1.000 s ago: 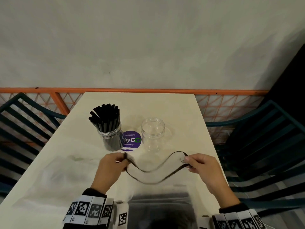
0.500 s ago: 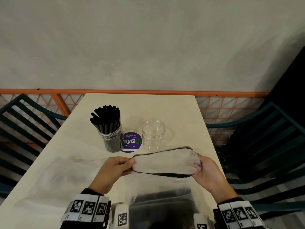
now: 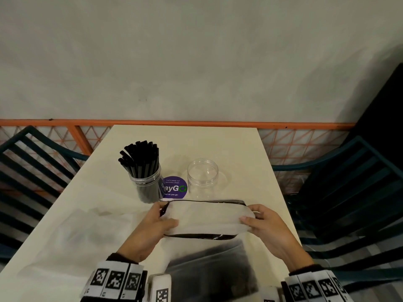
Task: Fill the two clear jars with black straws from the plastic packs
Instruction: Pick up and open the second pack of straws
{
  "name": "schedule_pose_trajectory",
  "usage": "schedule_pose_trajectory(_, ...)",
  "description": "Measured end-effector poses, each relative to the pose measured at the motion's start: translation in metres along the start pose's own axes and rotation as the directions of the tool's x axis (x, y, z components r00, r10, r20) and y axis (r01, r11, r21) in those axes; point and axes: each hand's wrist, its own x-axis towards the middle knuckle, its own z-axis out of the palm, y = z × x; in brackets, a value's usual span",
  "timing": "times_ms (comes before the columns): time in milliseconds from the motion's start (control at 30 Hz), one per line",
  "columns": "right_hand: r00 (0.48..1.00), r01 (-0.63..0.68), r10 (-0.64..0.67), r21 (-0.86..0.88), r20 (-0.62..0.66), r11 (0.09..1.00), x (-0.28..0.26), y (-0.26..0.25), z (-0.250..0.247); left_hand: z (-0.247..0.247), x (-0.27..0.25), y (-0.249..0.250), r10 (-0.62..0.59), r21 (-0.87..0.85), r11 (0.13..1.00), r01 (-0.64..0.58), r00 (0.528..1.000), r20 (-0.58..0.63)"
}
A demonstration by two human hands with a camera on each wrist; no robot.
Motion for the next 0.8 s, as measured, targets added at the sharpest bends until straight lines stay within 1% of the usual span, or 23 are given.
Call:
schedule_pose_trajectory(33,0.999,-0.023,0.020,0.068,0.037,0.997,0.000,-0.002,-0.001,0.000,0.001,0.001,0.028,0.111,0.994,-0.017,0.994,-0.101)
schedule_pose_trajectory(67,0.997,-0.044,0.034,0.136,0.076,0.990,-0.001,-0.004,-0.003,-0.001,0.002,0.000,0.086,0.229,0.973,-0.042,0.979,-0.185)
schedule_pose_trajectory(100,0.993,-0.070,0.048,0.206,0.110,0.976,-0.002,-0.007,-0.004,-0.004,0.004,0.000,0.164,0.368,0.927,-0.064,0.955,-0.248)
schedule_pose_trajectory(133,0.988,-0.100,0.064,0.266,0.142,0.959,-0.003,-0.010,-0.006,-0.008,0.005,-0.002,0.252,0.505,0.859,-0.085,0.929,-0.272)
schedule_pose_trajectory(167,0.983,-0.129,0.081,0.303,0.164,0.944,-0.004,-0.012,-0.007,-0.010,0.004,-0.001,0.318,0.631,0.771,-0.085,0.910,-0.266)
schedule_pose_trajectory(200,0.978,-0.151,0.096,0.321,0.183,0.935,-0.004,-0.014,-0.008,-0.013,0.003,-0.002,0.367,0.710,0.698,-0.097,0.899,-0.238)
schedule_pose_trajectory(233,0.974,-0.170,0.108,0.323,0.200,0.931,-0.003,-0.015,-0.008,-0.013,0.001,-0.001,0.388,0.746,0.658,-0.105,0.896,-0.217)
schedule_pose_trajectory(267,0.970,-0.181,0.117,0.315,0.211,0.932,-0.003,-0.015,-0.008,-0.013,0.000,-0.002,0.405,0.740,0.660,-0.131,0.891,-0.204)
schedule_pose_trajectory(300,0.970,-0.179,0.119,0.292,0.213,0.939,-0.003,-0.016,-0.005,-0.011,-0.002,0.000,0.406,0.703,0.694,-0.154,0.890,-0.206)
schedule_pose_trajectory(333,0.971,-0.167,0.116,0.249,0.208,0.954,-0.002,-0.015,-0.003,-0.008,-0.002,0.000,0.390,0.634,0.753,-0.176,0.895,-0.215)
schedule_pose_trajectory(400,0.981,-0.115,0.097,0.100,0.165,0.988,-0.003,-0.014,0.007,0.003,-0.002,0.002,0.305,0.422,0.883,-0.206,0.935,-0.180)
schedule_pose_trajectory(433,0.985,-0.083,0.082,0.003,0.151,0.997,-0.004,-0.013,0.014,0.010,-0.001,0.003,0.256,0.321,0.926,-0.200,0.956,-0.142)
schedule_pose_trajectory(467,0.988,-0.051,0.065,-0.096,0.142,0.994,-0.005,-0.012,0.021,0.016,0.000,0.001,0.207,0.247,0.953,-0.178,0.973,-0.100)
schedule_pose_trajectory(533,0.992,-0.002,0.038,-0.280,0.123,0.960,-0.006,-0.008,0.032,0.025,0.001,-0.003,0.117,0.141,0.984,-0.112,0.993,-0.032)
schedule_pose_trajectory(600,0.995,-0.003,0.042,-0.385,0.093,0.923,-0.006,-0.006,0.036,0.027,0.000,-0.004,0.005,0.037,0.999,-0.006,0.999,0.032)
schedule_pose_trajectory(633,0.995,-0.026,0.060,-0.389,0.075,0.921,-0.006,-0.006,0.036,0.026,0.000,-0.004,-0.044,-0.041,0.998,0.047,0.997,0.070)
schedule_pose_trajectory(667,0.993,-0.069,0.096,-0.343,0.063,0.937,-0.005,-0.006,0.033,0.023,0.000,-0.003,-0.084,-0.146,0.984,0.101,0.989,0.118)
schedule_pose_trajectory(733,0.980,-0.174,0.184,-0.126,0.073,0.977,-0.004,-0.010,0.028,0.014,-0.001,0.001,-0.153,-0.380,0.900,0.213,0.971,0.183)
schedule_pose_trajectory(767,0.972,-0.220,0.218,0.011,0.092,0.975,-0.003,-0.012,0.025,0.009,-0.001,0.002,-0.176,-0.452,0.856,0.249,0.964,0.198)
schedule_pose_trajectory(800,0.963,-0.259,0.246,0.142,0.108,0.955,-0.003,-0.015,0.022,0.005,0.000,0.002,-0.192,-0.497,0.827,0.262,0.963,0.188)
